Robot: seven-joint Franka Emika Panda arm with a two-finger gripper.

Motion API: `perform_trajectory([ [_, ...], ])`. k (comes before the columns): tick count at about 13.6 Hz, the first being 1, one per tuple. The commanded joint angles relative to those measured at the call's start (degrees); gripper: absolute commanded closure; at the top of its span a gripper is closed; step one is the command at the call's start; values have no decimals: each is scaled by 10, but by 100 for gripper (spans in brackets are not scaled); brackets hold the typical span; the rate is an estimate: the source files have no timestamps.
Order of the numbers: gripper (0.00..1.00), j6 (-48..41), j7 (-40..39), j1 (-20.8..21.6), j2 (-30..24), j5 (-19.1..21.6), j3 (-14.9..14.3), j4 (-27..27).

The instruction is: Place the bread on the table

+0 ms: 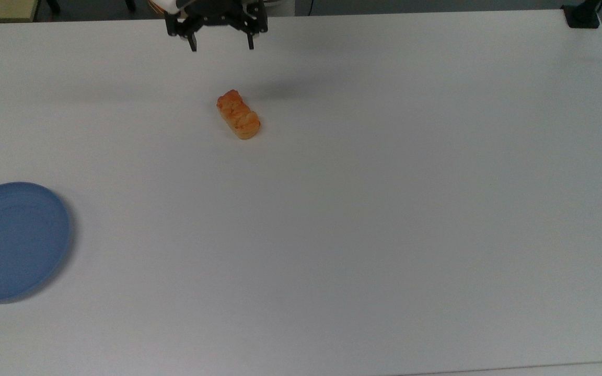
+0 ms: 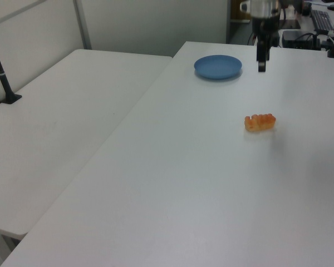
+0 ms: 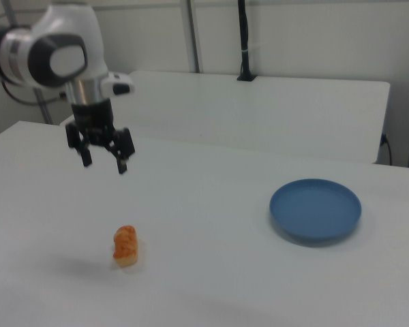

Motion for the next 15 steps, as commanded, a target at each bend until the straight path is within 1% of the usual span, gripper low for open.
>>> perform_trajectory([
  [1,0,-82,25,7,-1,21,-10,81],
  [2,0,-89,28,10,-10,29,-18,87],
  [3,0,-90,28,22,-16,31,-35,88],
  [4,0,-88,28,48,-29,32,-60,87],
  [5,0,-85,29,75,-31,31,-80,87],
  [6,0,-79,28,89,-31,31,-94,87],
  [8,0,-36,18,114,-30,31,-122,82],
  [9,0,-14,16,116,-28,31,-126,81],
  [11,0,26,16,115,-23,30,-126,77],
  [15,0,32,15,115,-21,24,-126,72],
])
